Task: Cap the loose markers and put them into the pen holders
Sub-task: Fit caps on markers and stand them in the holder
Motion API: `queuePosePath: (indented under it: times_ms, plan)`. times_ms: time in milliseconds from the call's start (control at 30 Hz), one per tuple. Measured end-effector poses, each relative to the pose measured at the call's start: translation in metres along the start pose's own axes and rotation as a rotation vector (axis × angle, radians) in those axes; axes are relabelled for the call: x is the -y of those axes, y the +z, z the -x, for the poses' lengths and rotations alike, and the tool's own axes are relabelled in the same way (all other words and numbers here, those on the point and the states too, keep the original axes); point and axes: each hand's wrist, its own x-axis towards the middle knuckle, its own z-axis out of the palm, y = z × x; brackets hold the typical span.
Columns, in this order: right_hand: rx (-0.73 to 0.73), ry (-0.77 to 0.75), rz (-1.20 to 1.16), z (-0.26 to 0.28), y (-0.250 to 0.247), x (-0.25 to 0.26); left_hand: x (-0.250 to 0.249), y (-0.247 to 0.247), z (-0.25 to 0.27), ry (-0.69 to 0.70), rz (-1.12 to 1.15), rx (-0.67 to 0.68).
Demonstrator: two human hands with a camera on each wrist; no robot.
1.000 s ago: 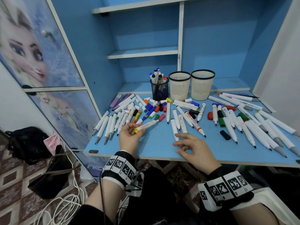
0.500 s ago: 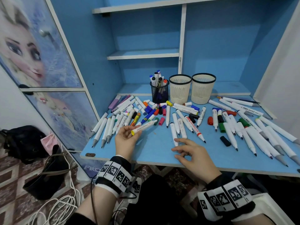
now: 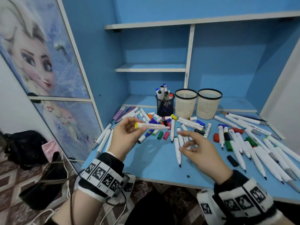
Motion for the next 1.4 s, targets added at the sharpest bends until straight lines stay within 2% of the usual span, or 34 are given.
queuePosePath:
  times_ms: [100,200,267,333,433,533,700,767,833,900,967,1067,1267,1400]
  plan:
    - [0.090,-0.082,0.266,-0.024,-0.003,0.024,-0.023,0.016,-0.002,0.060,-0.036,0.171]
    - [0.121,-0.090,0.388,-0.048,-0.004,0.035,-0.037,0.030,-0.009,0.108,-0.111,0.256]
    - [0.159,-0.032,0.439,-0.062,-0.004,0.033,-0.040,0.033,-0.016,0.106,-0.189,0.284]
    - [0.210,0.037,0.501,-0.072,-0.006,0.027,-0.035,0.029,-0.026,0.044,-0.314,0.322]
    - [0.215,0.138,0.605,-0.082,-0.016,0.014,-0.016,0.013,-0.041,-0.086,-0.700,0.409]
    - [0.248,0.240,0.788,-0.089,-0.030,-0.004,0.001,0.000,-0.045,-0.153,-1.019,0.569]
    - [0.331,0.307,0.950,-0.092,-0.039,-0.021,0.015,0.011,-0.037,-0.136,-1.099,0.762]
    - [0.337,0.247,0.994,-0.088,-0.037,-0.021,0.018,0.021,-0.039,-0.124,-1.098,0.792]
    - [0.373,0.113,0.968,-0.082,-0.034,-0.016,0.022,0.031,-0.042,-0.101,-1.126,0.817]
    - [0.498,-0.061,0.921,-0.073,-0.029,-0.007,0.025,0.042,-0.047,-0.080,-1.176,0.827]
    - [0.690,-0.211,0.975,-0.065,-0.023,0.000,0.027,0.052,-0.053,-0.065,-1.211,0.792]
    - [0.847,-0.311,1.097,-0.060,-0.013,-0.006,0.028,0.062,-0.063,-0.039,-1.285,0.721]
    - [0.830,-0.381,1.138,-0.066,-0.014,-0.016,0.035,0.069,-0.076,-0.133,-1.367,0.716]
    - [0.796,-0.405,1.147,-0.065,-0.018,-0.021,0.040,0.073,-0.077,-0.143,-1.355,0.690]
